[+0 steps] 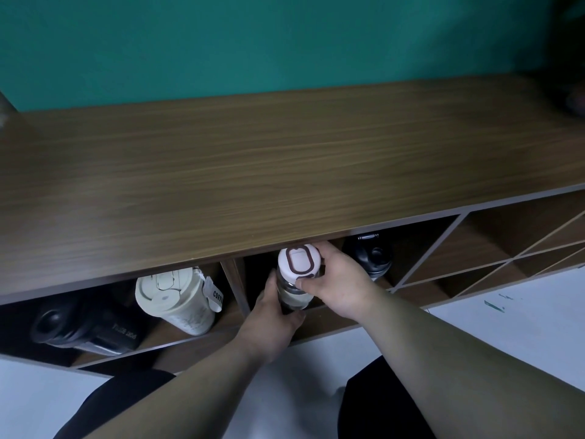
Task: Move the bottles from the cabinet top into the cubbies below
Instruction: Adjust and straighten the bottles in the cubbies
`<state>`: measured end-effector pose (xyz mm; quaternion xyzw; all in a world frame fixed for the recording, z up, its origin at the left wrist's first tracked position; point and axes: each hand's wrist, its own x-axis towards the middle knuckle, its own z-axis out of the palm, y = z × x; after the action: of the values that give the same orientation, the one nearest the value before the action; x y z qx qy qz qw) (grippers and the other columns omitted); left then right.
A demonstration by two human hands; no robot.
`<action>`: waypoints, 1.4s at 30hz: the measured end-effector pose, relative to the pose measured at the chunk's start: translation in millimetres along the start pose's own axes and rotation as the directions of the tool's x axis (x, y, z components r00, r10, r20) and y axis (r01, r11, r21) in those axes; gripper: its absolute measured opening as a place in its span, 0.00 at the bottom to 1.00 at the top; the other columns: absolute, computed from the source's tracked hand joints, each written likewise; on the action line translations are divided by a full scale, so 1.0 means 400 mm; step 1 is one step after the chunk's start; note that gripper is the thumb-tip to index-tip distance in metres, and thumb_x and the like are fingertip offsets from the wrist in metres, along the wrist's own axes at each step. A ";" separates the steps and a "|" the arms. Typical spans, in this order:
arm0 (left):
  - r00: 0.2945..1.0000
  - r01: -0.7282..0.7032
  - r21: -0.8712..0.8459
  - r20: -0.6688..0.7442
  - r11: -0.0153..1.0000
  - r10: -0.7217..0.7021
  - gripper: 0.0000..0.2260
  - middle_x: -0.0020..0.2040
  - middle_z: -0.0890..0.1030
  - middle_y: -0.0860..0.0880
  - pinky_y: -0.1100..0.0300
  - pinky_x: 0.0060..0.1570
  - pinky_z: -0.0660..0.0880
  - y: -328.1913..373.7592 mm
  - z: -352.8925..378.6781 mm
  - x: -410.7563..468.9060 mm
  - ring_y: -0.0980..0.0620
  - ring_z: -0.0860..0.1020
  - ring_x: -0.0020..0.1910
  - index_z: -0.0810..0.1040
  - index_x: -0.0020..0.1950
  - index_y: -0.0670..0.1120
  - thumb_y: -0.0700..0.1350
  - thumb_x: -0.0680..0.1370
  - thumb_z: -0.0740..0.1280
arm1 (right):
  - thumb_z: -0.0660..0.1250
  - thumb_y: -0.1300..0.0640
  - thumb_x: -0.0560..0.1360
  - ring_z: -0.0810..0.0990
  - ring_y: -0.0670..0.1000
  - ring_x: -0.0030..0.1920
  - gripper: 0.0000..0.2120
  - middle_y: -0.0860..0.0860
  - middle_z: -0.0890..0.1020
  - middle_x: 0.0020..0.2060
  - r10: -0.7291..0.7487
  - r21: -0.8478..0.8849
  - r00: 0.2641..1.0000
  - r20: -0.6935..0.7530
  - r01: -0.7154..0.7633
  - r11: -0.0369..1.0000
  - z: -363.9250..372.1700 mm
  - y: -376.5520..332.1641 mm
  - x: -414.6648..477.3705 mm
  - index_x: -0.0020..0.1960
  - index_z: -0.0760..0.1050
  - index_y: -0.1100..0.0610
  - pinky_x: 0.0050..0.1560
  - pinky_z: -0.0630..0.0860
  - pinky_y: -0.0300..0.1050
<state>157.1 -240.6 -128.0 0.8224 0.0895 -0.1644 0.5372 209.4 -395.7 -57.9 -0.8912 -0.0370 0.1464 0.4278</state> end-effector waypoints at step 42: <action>0.952 0.149 0.022 -0.272 0.989 -0.137 0.39 0.69 0.79 0.55 0.62 0.57 0.71 -0.174 -0.361 -0.168 0.52 0.78 0.67 0.55 0.81 0.58 0.59 0.76 0.73 | 0.78 0.50 0.67 0.75 0.46 0.63 0.32 0.45 0.76 0.62 -0.151 -0.018 0.985 0.087 0.153 0.988 0.354 -0.277 -0.044 0.67 0.69 0.48 0.59 0.68 0.38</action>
<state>97.3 -78.3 -109.7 0.8397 0.2176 -0.0912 0.4892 157.8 -222.7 -51.6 -0.8839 -0.1248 0.1506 0.4247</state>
